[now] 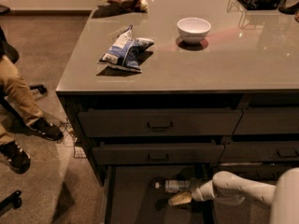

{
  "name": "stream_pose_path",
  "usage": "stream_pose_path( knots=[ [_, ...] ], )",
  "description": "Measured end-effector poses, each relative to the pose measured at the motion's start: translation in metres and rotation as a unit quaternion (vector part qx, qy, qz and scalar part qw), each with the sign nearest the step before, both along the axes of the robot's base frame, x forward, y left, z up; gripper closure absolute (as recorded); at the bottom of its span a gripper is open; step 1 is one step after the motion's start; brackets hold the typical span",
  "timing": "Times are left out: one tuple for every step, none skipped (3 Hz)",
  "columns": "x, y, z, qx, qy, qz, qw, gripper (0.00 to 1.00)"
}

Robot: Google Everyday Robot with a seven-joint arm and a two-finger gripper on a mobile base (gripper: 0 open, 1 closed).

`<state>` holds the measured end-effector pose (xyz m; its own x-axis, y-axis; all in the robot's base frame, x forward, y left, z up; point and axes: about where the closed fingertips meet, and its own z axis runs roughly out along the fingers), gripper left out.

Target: Place blue plastic bottle into bottom drawer

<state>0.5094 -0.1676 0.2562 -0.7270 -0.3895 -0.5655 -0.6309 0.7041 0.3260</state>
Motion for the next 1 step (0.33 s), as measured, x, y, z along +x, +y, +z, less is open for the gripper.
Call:
stream_pose_path(
  knots=[
    [-0.0191, -0.0335, 0.0303, 0.001, -0.02, -0.034, 0.9992, 0.0]
  ],
)
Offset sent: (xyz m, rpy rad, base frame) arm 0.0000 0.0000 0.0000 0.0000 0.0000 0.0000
